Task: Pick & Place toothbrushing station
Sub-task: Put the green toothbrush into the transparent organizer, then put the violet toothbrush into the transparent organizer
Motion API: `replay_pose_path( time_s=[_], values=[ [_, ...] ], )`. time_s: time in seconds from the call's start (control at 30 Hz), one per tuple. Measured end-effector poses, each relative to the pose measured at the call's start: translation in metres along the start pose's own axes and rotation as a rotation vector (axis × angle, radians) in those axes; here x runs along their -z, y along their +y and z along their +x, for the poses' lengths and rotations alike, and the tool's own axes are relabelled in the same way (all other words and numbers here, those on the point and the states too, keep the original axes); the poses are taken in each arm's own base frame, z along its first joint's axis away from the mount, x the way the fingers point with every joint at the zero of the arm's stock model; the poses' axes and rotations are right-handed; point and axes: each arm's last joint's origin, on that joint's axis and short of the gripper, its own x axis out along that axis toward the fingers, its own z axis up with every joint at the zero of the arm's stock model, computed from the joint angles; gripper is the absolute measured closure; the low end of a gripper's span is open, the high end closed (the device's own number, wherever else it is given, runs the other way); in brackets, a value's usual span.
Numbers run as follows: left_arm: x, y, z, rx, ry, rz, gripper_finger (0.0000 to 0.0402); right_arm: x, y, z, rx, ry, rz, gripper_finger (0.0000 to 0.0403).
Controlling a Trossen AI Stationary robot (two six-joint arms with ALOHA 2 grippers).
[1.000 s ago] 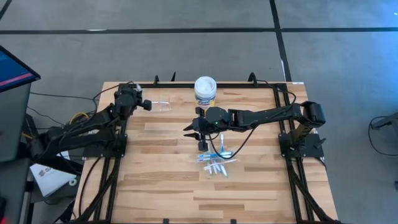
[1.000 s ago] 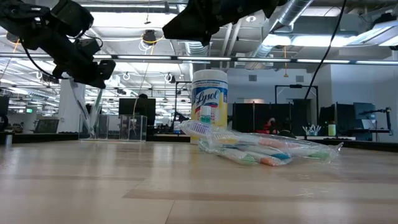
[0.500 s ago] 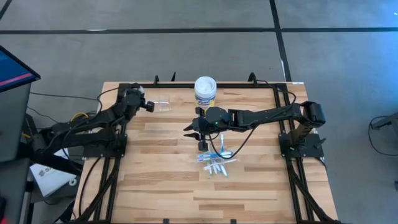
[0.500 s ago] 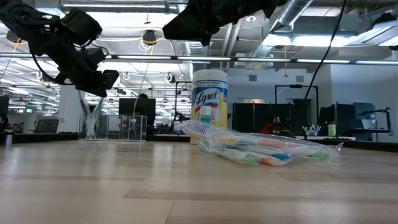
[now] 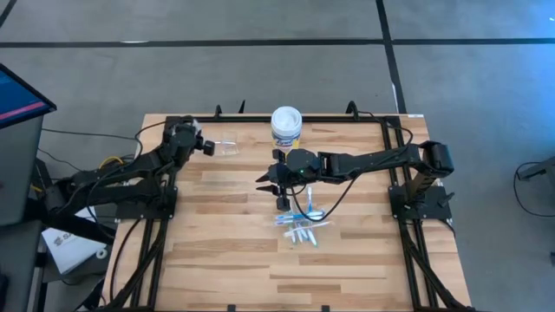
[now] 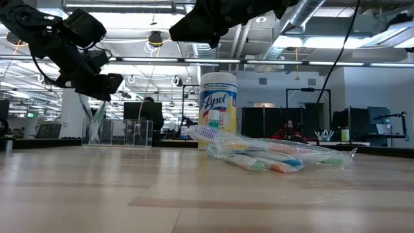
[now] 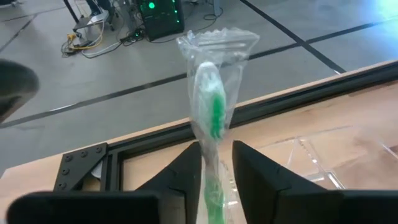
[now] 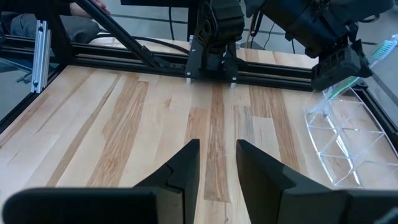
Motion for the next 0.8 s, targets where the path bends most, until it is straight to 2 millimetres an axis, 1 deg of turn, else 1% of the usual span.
replay_pose_path(
  time_s=[0.3, 0.53, 0.67, 0.8],
  values=[
    [-0.003, 0.0, -0.001, 0.003, -0.025, -0.017, 0.0273, 0.0, 0.0, 0.0, 0.0, 0.0, 0.0, 0.0308],
    [-0.014, 0.007, -0.012, 0.03, -0.116, -0.099, 0.0257, 0.0, 0.0, 0.0, 0.0, 0.002, 0.0, 0.0308],
    [-0.018, 0.009, -0.02, 0.103, -0.151, -0.128, 0.0258, 0.0, 0.0, 0.0, 0.0, 0.005, 0.001, 0.0308],
    [-0.02, 0.007, -0.026, 0.221, -0.16, -0.135, 0.0263, 0.003, 0.0, 0.0, -0.003, 0.031, 0.002, 0.0308]
  ],
)
